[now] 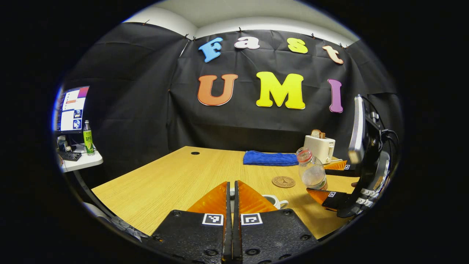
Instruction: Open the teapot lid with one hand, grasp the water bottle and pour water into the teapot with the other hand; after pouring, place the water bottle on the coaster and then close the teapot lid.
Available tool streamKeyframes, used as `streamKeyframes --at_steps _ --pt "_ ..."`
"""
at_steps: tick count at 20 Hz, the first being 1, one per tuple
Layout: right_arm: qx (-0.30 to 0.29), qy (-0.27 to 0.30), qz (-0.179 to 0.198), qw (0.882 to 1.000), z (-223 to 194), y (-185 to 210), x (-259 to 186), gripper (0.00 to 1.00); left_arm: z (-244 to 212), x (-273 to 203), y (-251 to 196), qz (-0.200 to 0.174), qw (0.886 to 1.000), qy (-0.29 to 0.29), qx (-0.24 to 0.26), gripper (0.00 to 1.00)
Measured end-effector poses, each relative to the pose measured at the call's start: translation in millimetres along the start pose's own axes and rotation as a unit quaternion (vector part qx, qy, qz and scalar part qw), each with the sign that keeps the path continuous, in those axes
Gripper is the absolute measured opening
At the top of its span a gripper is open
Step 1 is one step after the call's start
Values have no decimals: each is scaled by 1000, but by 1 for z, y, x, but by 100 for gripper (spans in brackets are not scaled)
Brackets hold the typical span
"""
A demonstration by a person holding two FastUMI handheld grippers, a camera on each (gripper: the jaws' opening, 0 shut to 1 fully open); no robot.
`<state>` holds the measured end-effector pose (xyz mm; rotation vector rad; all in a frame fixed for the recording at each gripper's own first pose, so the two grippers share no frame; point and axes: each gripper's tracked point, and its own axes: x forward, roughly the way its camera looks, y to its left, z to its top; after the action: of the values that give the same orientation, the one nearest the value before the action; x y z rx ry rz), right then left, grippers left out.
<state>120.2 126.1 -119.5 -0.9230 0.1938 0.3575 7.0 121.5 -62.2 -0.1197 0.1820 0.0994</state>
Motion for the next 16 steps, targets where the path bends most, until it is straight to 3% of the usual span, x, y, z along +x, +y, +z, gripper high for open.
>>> streamKeyframes --at_steps 6,16 --pt "-128 -3 -19 992 0 10 3 71 0 -1 6 4 1000 -2 0 3" --pt "-282 -23 -67 957 8 -6 13 71 -6 2 8 0 1000 7 2 3"
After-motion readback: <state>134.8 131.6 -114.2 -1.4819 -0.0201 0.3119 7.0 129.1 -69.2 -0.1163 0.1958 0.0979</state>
